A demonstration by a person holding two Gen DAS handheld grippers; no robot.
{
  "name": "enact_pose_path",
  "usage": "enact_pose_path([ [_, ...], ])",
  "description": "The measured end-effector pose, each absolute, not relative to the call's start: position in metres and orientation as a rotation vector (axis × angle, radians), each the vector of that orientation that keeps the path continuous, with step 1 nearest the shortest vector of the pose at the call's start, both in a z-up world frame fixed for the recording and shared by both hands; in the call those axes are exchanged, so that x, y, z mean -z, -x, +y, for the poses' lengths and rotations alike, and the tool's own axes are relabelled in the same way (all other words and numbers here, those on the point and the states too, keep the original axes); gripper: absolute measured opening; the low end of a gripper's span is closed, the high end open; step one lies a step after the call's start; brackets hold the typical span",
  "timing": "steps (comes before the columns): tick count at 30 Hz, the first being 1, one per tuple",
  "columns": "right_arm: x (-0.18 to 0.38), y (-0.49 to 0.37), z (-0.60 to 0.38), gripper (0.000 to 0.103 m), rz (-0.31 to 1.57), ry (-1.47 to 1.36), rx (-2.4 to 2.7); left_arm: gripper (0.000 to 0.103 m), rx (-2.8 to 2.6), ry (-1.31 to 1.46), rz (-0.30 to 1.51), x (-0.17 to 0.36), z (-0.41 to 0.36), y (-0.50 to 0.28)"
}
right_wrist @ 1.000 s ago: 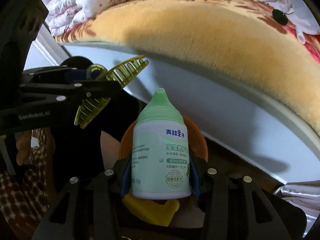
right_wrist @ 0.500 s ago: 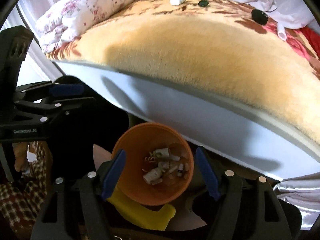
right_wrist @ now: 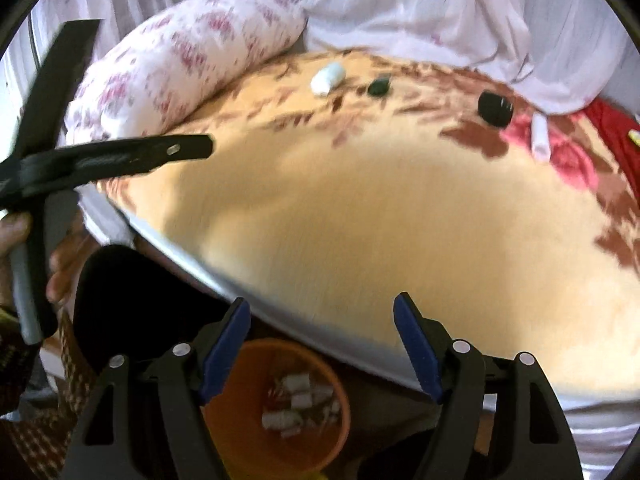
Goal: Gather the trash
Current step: 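Grasp the pale green white-capped bottle with the left tool, then grasp the dark green spray bottle with the right tool while the left tool holds its bottle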
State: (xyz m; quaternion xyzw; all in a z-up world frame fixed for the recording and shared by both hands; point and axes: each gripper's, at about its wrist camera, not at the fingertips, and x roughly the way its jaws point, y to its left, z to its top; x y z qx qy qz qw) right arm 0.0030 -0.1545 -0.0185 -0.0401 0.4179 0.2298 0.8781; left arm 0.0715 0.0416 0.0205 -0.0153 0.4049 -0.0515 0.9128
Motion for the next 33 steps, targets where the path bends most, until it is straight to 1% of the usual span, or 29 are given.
enact_pose_path([
  [3,0.008,-0.018,-0.156,0.078,0.827,0.059,-0.474,0.074,0.067,0.01,0.809,-0.023,0.041,-0.115],
  [5,0.002,-0.027,-0.158,0.083,0.799,0.041,-0.47,0.075,0.041,0.005,0.803,-0.023,0.043,-0.143],
  [6,0.0,-0.031,-0.159,0.084,0.791,0.032,-0.464,0.076,0.025,0.006,0.801,-0.023,0.044,-0.16],
  [11,0.0,-0.049,-0.165,0.084,0.774,0.008,-0.451,0.078,-0.029,0.051,0.788,-0.02,0.053,-0.23],
  [15,0.007,-0.062,-0.172,0.084,0.788,0.013,-0.429,0.079,-0.07,0.074,0.819,-0.009,0.056,-0.281],
  [22,0.017,-0.084,-0.177,0.084,0.812,0.008,-0.419,0.078,-0.149,0.004,0.85,0.013,0.054,-0.339],
  [23,0.017,-0.088,-0.176,0.084,0.813,0.009,-0.42,0.07,-0.14,0.007,0.849,0.016,0.055,-0.344],
  [24,0.017,-0.09,-0.175,0.084,0.813,0.011,-0.421,0.041,-0.113,0.026,0.846,0.019,0.057,-0.347],
  [25,0.017,-0.093,-0.174,0.084,0.811,0.014,-0.421,0.042,-0.081,0.049,0.853,0.021,0.059,-0.348],
  [28,0.013,-0.101,-0.171,0.084,0.804,0.02,-0.427,0.042,-0.064,0.052,0.823,0.016,0.058,-0.335],
  [33,-0.003,-0.127,-0.16,0.084,0.768,0.037,-0.434,0.042,-0.016,0.101,0.818,0.008,0.063,-0.296],
])
